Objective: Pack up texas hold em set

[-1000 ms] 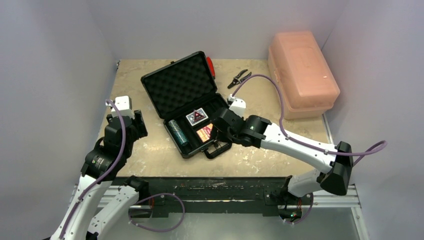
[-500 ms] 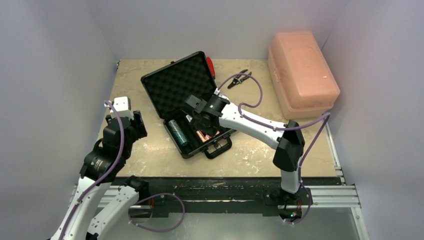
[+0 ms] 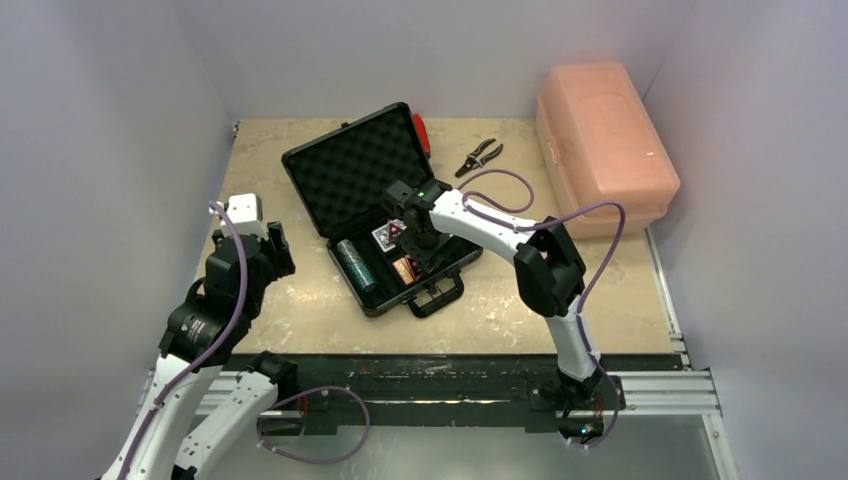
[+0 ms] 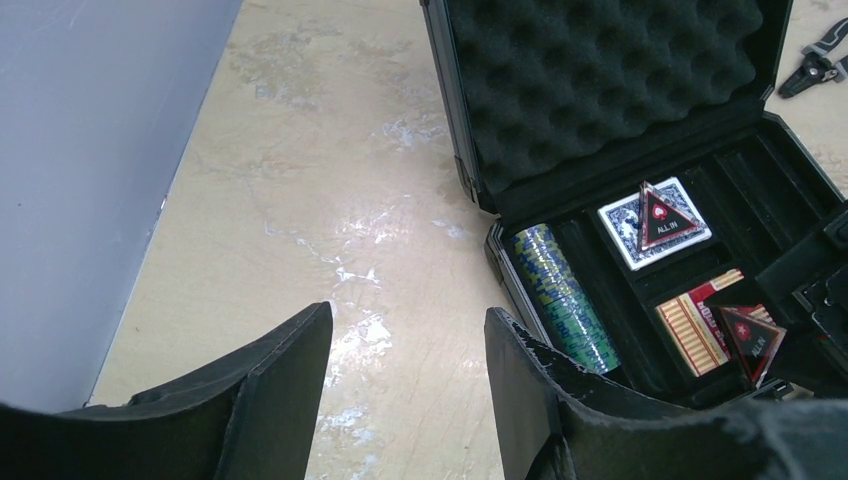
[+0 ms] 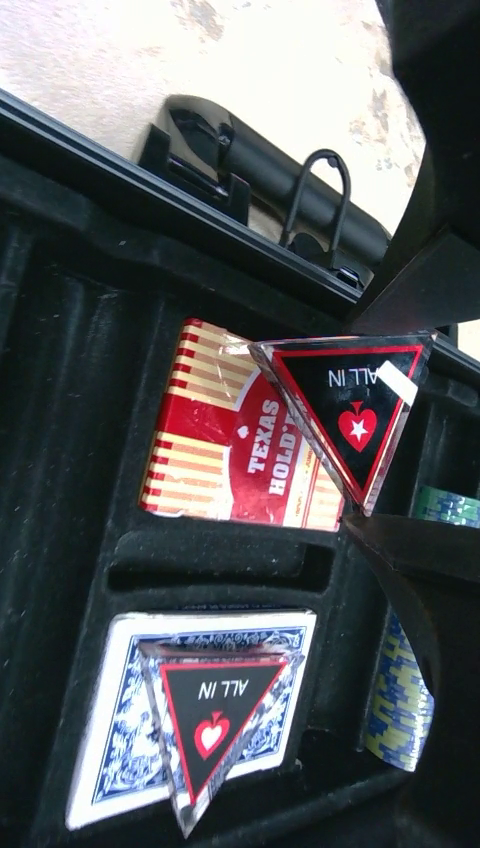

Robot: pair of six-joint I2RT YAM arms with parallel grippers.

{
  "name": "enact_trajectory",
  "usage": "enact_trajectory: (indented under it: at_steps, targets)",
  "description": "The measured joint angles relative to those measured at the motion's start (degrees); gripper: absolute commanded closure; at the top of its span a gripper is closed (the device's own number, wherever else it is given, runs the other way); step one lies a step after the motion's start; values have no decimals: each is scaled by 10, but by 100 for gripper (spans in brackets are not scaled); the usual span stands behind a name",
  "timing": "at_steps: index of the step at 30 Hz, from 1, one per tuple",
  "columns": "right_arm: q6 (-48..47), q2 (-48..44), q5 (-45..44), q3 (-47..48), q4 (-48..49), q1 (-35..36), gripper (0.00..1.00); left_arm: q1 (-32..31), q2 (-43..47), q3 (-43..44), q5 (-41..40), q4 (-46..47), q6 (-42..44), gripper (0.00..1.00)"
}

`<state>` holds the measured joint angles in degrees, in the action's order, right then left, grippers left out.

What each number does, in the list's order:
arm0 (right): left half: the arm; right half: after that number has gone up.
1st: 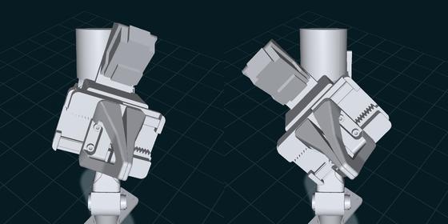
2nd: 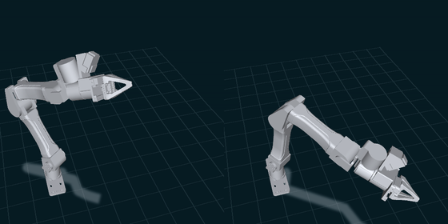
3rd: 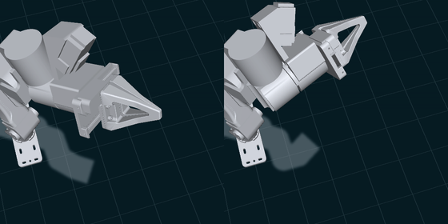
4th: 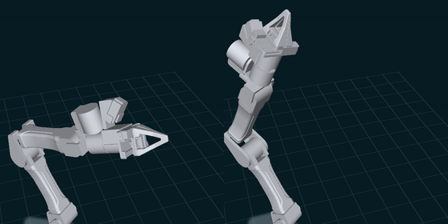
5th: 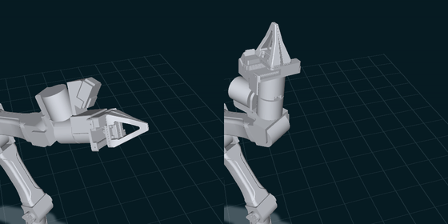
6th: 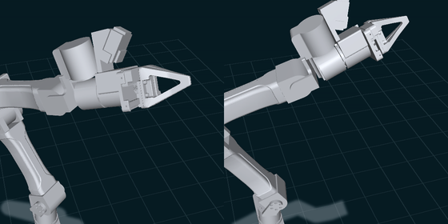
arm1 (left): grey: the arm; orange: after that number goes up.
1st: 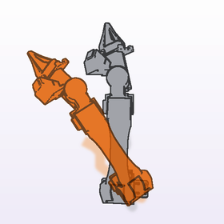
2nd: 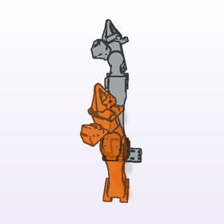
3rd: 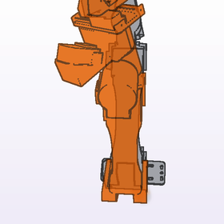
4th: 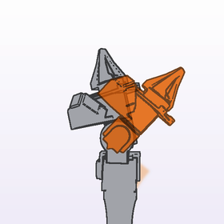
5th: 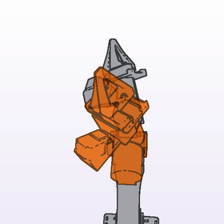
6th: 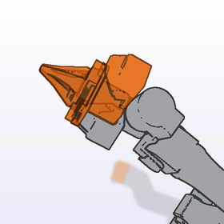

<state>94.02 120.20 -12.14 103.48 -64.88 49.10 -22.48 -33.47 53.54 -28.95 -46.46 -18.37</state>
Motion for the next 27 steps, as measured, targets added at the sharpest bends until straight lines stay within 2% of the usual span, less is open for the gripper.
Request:
enact_trajectory:
  at_steps: [14,27]
  targets:
    - [100,5,27,-35,46,0,100,0,0,0,11,0,0,43]
    - [131,1,-21,-46,49,0,100,0,0,0,17,0,0,43]
